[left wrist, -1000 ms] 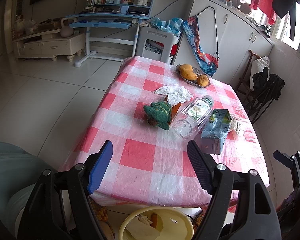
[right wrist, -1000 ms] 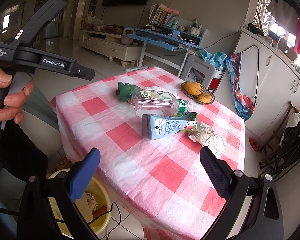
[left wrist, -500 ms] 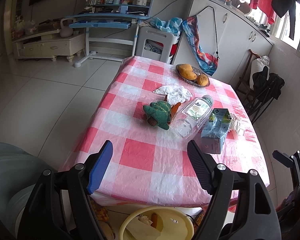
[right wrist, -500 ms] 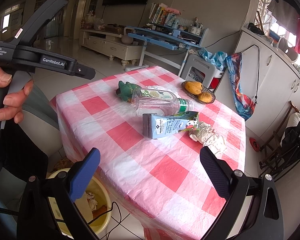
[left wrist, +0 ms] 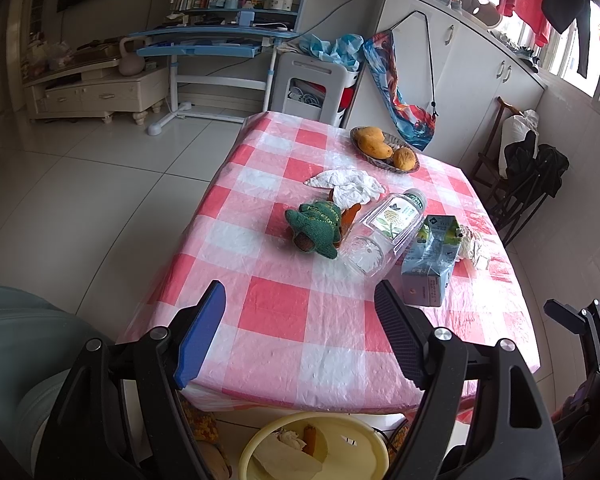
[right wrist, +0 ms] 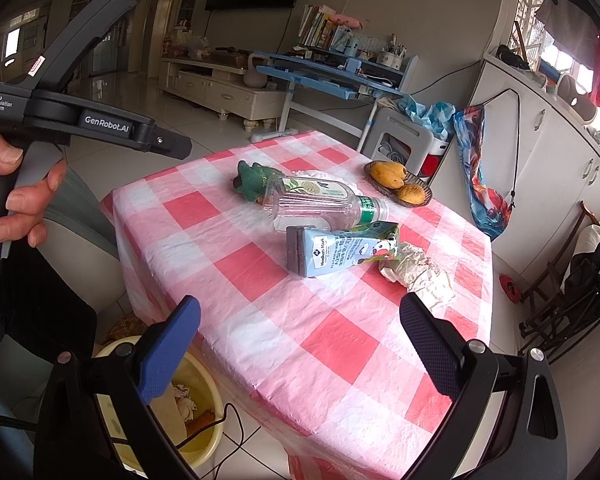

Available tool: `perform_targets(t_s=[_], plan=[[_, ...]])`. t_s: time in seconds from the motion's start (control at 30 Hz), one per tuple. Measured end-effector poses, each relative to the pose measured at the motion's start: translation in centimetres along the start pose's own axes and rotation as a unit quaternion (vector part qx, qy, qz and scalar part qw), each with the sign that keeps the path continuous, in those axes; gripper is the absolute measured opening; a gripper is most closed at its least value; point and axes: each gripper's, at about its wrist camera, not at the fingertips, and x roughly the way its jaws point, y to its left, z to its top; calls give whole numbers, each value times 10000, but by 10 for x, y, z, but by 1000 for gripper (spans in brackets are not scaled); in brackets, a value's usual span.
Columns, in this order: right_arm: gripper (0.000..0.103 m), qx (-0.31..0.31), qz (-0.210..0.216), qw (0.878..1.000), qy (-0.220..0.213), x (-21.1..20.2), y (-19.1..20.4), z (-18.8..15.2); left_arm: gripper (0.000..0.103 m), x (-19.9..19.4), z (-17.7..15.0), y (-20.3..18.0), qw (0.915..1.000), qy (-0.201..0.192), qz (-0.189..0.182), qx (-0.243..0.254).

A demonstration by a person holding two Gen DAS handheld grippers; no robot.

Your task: Collect trash

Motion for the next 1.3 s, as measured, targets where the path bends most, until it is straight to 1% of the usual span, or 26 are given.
perform_targets(t_s=[1.3], plan=[[95,-8,7,10000,27,2,1,-1,74,-1,-1,-2,10000,-7,13,2]])
